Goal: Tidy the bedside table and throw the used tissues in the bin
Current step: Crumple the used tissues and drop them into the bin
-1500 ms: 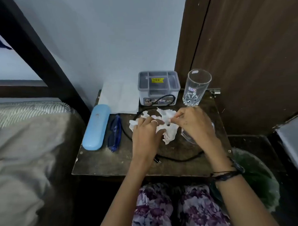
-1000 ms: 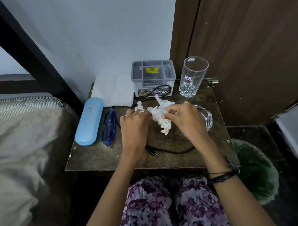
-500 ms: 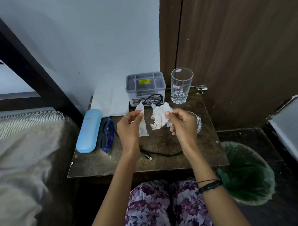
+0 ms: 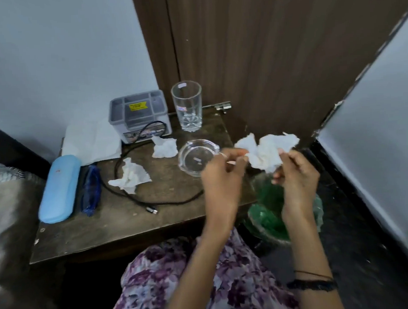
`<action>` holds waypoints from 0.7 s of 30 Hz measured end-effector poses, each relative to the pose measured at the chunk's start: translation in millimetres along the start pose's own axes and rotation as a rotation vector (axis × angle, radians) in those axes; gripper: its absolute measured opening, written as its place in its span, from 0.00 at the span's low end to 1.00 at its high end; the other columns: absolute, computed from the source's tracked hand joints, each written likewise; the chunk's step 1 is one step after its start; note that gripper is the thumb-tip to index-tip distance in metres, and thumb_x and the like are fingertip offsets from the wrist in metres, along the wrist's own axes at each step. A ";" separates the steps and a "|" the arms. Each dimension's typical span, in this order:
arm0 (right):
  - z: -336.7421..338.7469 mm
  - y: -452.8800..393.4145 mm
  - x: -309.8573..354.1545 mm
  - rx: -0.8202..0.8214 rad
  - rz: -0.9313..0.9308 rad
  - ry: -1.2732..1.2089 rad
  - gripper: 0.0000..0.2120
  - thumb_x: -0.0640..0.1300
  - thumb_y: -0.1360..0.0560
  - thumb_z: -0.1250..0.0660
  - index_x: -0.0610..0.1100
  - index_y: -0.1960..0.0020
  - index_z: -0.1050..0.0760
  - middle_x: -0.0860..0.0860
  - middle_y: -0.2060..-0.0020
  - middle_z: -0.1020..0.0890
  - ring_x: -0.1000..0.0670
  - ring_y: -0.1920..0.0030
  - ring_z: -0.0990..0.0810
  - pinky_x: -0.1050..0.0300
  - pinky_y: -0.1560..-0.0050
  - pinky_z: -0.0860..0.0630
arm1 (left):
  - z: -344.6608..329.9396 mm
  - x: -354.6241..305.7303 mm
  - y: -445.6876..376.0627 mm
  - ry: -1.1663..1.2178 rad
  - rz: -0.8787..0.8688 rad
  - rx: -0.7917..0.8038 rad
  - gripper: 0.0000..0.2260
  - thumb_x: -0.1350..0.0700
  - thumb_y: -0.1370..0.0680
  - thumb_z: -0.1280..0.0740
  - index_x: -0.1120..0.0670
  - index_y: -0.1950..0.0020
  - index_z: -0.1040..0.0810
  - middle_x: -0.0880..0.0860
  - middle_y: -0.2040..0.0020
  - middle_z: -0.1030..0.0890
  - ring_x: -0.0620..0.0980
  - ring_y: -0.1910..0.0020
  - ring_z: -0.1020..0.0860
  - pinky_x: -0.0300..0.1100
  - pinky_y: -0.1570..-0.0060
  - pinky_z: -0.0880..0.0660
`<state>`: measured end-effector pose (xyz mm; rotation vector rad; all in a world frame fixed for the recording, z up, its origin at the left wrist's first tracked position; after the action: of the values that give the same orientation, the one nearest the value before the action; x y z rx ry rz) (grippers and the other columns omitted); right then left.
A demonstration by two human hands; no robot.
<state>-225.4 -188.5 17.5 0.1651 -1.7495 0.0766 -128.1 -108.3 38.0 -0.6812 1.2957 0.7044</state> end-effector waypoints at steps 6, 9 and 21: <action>99.5 -36.8 -72.4 -0.282 0.040 0.184 0.06 0.40 0.24 0.34 0.39 0.50 0.22 0.49 0.69 0.21 0.61 0.74 0.26 0.68 0.73 0.28 | -118.3 60.4 31.8 -0.334 0.026 0.253 0.08 0.60 0.23 0.36 0.57 0.47 0.19 0.52 0.47 0.18 0.48 0.49 0.20 0.38 0.45 0.27; 125.5 -54.2 -119.8 -0.372 0.026 0.287 0.07 0.39 0.24 0.34 0.37 0.49 0.23 0.45 0.65 0.21 0.61 0.72 0.24 0.70 0.72 0.27 | -152.4 103.5 36.2 -0.350 0.166 0.236 0.09 0.61 0.22 0.37 0.58 0.46 0.20 0.53 0.46 0.18 0.49 0.47 0.21 0.37 0.47 0.28; 158.6 -78.6 -241.1 -0.093 -0.392 0.692 0.06 0.41 0.24 0.37 0.47 0.54 0.21 0.47 0.57 0.16 0.45 0.56 0.18 0.43 0.52 0.20 | -196.0 230.7 30.2 -0.611 0.334 0.502 0.13 0.63 0.22 0.40 0.59 0.40 0.23 0.58 0.41 0.20 0.56 0.42 0.23 0.45 0.44 0.28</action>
<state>-325.0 -272.4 -251.8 0.3631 -1.0065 -0.2123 -240.1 -224.6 -219.9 0.1657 0.9550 0.7387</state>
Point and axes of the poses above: each hand's wrist, its own y-axis away from the middle knuckle, its own z-axis out of the back of the hand, x = y × z, the point moved 2 cm from there along -y, towards the middle knuckle
